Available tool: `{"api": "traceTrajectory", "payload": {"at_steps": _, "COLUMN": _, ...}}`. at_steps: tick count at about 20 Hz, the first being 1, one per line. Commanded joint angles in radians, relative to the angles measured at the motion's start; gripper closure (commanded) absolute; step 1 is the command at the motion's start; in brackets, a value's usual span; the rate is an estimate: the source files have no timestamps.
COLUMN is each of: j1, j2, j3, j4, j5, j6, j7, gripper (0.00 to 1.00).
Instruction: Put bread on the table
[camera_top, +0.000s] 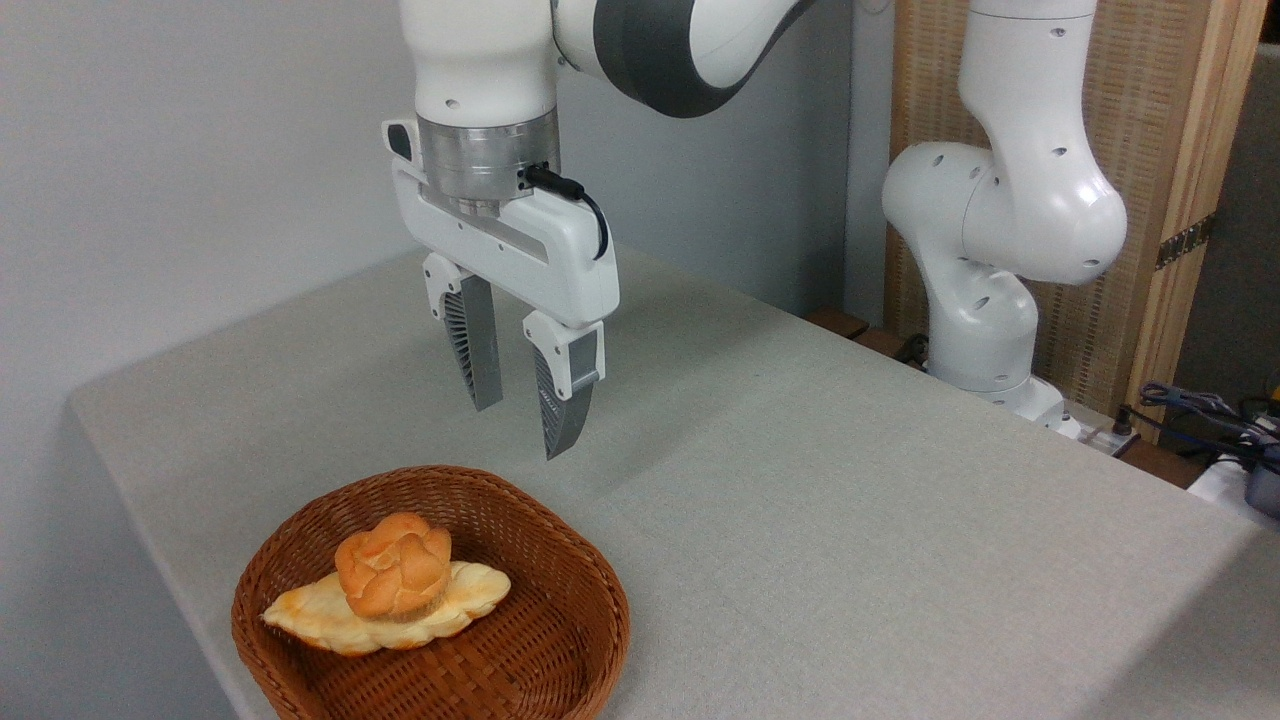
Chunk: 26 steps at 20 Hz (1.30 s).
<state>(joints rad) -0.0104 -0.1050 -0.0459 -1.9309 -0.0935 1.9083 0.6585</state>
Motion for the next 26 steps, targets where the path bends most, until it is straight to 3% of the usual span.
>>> {"api": "traceTrajectory", "payload": {"at_steps": 1, "j1": 0.001, "j2": 0.021, "j3": -0.008, "j4": 0.073, "j5": -0.018, "j6": 0.003, "j7": 0.001, "gripper": 0.0}}
{"api": "traceTrajectory", "payload": {"at_steps": 26, "j1": 0.004, "j2": 0.027, "j3": 0.003, "j4": 0.087, "j5": -0.023, "j6": -0.008, "j7": -0.011, "gripper": 0.0}}
